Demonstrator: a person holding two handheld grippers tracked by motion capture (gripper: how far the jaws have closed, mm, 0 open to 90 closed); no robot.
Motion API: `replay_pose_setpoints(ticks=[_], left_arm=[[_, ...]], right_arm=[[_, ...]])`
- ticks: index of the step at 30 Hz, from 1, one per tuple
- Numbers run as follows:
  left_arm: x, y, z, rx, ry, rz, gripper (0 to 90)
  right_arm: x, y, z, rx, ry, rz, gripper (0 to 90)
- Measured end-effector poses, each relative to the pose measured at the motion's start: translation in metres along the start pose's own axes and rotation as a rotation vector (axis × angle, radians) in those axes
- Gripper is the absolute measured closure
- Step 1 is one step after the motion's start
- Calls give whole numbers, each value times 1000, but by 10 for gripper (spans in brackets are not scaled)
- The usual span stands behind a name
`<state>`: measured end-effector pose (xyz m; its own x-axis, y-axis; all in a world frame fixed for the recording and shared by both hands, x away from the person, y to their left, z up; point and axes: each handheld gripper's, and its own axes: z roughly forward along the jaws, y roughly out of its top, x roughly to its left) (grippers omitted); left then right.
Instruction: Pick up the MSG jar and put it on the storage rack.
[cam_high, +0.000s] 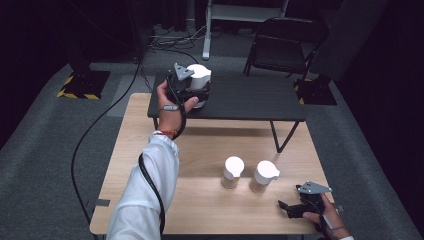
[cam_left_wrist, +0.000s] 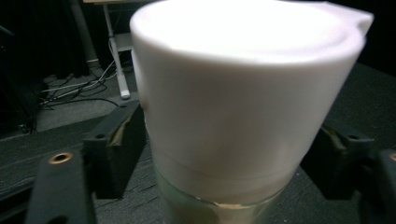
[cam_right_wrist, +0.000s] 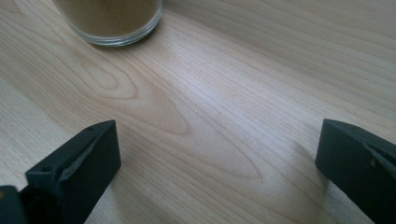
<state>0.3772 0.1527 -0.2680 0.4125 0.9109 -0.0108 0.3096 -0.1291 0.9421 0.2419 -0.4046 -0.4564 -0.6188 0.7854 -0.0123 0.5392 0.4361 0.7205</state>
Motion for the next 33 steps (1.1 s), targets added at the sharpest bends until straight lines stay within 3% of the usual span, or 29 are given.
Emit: replay_pose_setpoints(ticks=[2, 5, 13, 28, 33], left_arm=[[0, -4, 1, -6, -10, 19, 181], [-8, -5, 2, 5, 28, 35, 116], [-9, -11, 4, -9, 48, 24, 30], [-10, -19, -2, -53, 51, 16, 11], [-13, -21, -9, -72, 62, 41, 11]], right_arm=[[0, 0, 0, 0, 0, 0, 0], [0, 0, 0, 1, -2, 2, 0], [0, 0, -1, 0, -2, 3, 0], [0, 0, -1, 0, -2, 3, 0], [0, 0, -1, 0, -2, 3, 0]])
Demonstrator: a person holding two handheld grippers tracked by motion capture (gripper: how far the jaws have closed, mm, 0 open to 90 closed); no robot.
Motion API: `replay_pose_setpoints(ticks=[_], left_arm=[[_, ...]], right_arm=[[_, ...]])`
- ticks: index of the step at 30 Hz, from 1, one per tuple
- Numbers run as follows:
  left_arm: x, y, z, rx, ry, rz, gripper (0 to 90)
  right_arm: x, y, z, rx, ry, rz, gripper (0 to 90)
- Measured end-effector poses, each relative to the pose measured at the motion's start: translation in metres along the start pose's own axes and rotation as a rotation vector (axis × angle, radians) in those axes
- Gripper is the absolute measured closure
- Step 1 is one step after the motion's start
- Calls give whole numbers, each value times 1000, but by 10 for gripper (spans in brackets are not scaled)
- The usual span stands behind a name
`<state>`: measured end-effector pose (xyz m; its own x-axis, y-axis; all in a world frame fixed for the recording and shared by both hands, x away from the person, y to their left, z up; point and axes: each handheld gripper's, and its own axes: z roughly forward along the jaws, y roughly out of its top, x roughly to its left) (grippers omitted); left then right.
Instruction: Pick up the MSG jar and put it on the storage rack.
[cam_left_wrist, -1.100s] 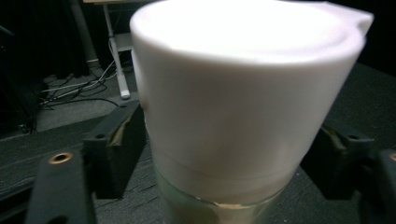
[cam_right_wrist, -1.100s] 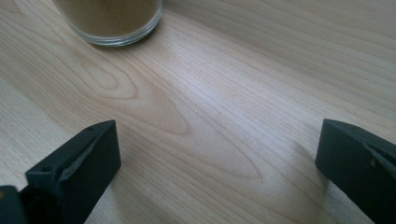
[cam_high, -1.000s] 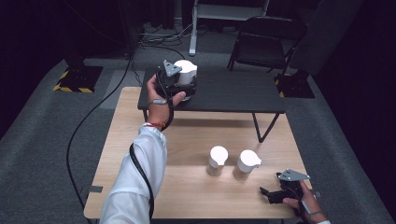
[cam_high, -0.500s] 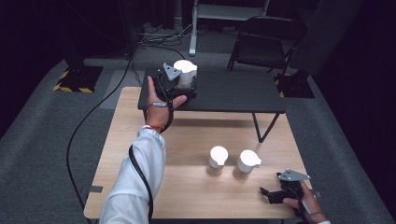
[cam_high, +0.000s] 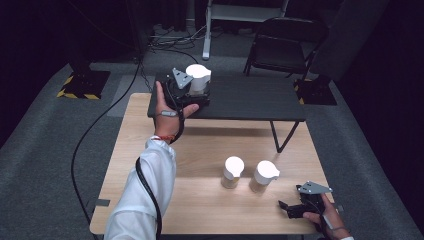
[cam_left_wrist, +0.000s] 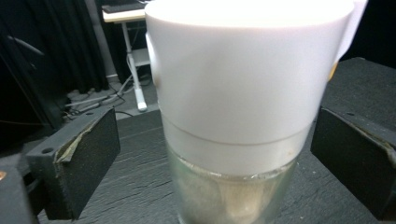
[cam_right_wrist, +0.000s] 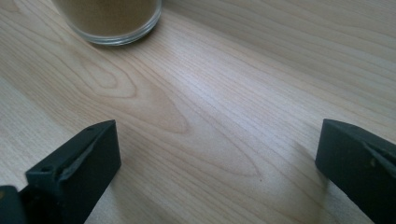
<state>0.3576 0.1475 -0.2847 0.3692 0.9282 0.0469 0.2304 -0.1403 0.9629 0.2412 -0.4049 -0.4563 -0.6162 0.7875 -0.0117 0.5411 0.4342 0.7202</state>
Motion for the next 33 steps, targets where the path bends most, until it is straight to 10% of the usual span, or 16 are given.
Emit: replay_pose_setpoints(ticks=[33], left_arm=[[-22, -39, -40, -41, 7, 206, 9]], right_arm=[[0, 0, 0, 0, 0, 0, 0]])
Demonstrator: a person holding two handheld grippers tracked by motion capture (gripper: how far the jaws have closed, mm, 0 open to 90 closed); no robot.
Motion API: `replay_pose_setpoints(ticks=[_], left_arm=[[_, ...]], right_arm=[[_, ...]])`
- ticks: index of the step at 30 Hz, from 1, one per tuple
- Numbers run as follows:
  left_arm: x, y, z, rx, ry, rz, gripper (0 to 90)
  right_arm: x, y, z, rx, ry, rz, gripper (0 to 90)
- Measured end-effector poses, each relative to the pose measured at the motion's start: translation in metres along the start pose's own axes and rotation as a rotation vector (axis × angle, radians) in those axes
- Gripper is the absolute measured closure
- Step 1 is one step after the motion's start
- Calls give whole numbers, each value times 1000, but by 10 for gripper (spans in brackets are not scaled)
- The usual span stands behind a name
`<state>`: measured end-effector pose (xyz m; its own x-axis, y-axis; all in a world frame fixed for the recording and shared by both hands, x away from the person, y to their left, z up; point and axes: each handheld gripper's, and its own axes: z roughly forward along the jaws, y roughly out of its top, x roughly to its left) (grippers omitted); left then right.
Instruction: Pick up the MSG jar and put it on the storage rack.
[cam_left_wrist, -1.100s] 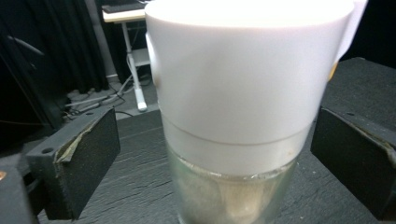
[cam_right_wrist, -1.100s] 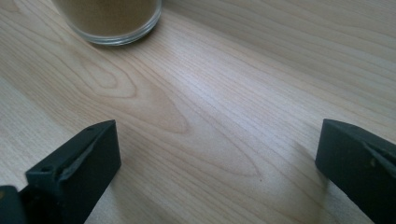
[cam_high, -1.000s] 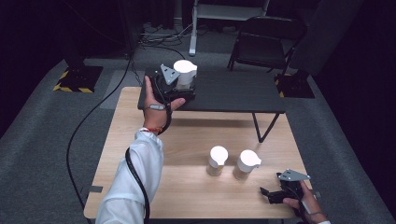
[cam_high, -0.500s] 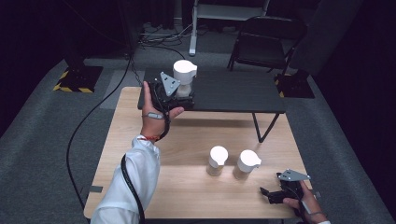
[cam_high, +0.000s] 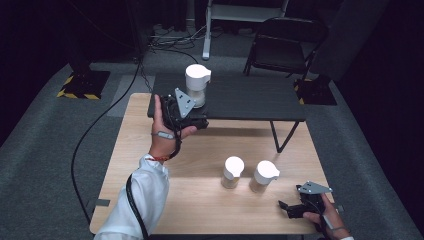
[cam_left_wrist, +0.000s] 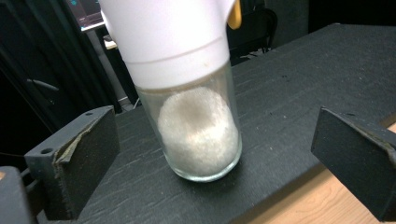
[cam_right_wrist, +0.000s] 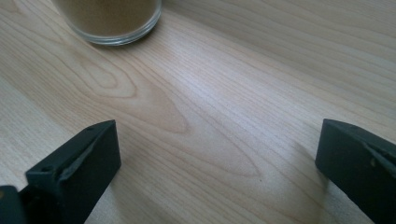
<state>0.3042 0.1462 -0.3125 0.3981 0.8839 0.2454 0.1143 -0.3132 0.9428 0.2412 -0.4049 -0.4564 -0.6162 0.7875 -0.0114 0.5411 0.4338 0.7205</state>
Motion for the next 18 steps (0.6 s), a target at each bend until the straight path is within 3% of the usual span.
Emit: replay_pose_setpoints(ticks=[8, 12, 18], left_arm=[[-5, -11, -8, 0, -11, 28, 10], [-10, -19, -12, 8, -4, 61, 10], [-10, -30, -16, 23, -21, 63, 10]], right_arm=[[0, 0, 0, 0, 0, 0, 0], [0, 0, 0, 0, 0, 0, 0], [0, 0, 0, 0, -1, 1, 0]])
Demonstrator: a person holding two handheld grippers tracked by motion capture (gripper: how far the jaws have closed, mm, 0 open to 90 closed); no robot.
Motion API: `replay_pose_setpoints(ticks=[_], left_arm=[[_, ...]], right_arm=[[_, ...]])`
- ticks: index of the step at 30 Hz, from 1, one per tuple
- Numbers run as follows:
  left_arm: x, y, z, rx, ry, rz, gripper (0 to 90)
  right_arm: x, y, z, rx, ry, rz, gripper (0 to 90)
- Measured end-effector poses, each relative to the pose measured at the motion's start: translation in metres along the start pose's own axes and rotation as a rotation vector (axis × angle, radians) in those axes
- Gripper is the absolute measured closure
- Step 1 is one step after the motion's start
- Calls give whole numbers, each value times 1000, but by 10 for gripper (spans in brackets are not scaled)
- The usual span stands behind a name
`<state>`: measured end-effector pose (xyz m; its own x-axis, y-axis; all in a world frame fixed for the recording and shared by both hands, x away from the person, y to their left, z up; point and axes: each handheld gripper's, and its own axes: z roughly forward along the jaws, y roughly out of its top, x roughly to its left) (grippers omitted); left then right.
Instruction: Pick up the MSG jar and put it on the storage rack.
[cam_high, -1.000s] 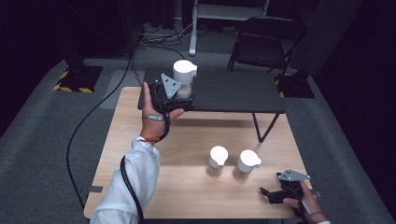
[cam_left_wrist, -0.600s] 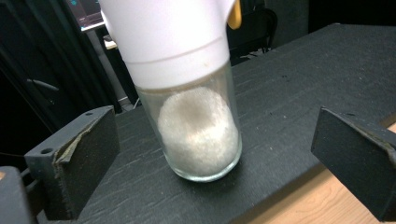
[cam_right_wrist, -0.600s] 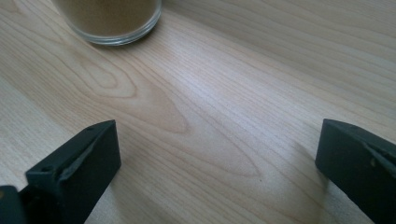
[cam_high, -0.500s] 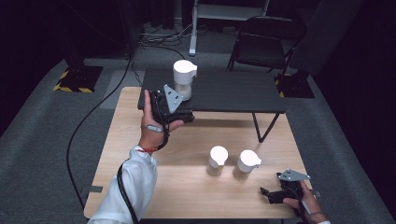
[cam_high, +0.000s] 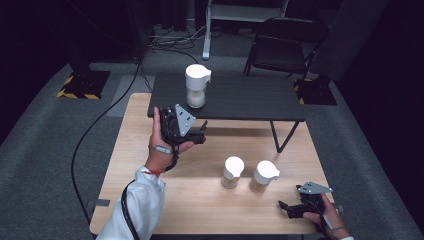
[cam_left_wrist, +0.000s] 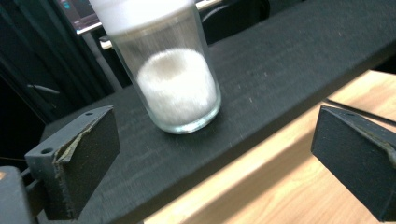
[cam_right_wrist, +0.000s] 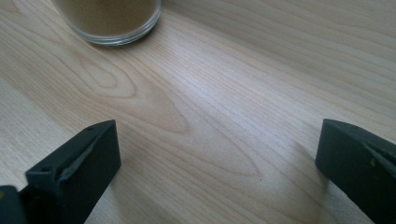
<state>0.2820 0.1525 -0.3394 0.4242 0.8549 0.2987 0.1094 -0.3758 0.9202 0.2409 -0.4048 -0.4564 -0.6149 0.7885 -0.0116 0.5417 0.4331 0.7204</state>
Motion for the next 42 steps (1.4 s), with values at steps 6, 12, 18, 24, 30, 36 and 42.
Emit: replay_pose_setpoints(ticks=[6, 12, 18, 24, 30, 36, 42], left_arm=[[-4, -14, -5, 27, -6, 20, 10], [-10, -31, -6, 75, -23, 47, 10], [-10, -41, -7, 110, -47, 44, 10], [-18, -52, -11, 155, -55, 93, 10], [-22, -65, -12, 197, -76, 112, 10], [-26, -75, -13, 242, -100, 125, 11], [-30, -88, -13, 296, -122, 126, 11]], right_arm=[[0, 0, 0, 0, 0, 1, 0], [0, 0, 0, -1, 0, 0, 0], [0, 0, 0, -1, -1, 1, 0], [0, 0, 0, -1, -2, 1, 0], [0, 0, 0, -1, -2, 1, 0], [0, 0, 0, -1, -2, 1, 0], [0, 0, 0, -1, -3, 2, 0]])
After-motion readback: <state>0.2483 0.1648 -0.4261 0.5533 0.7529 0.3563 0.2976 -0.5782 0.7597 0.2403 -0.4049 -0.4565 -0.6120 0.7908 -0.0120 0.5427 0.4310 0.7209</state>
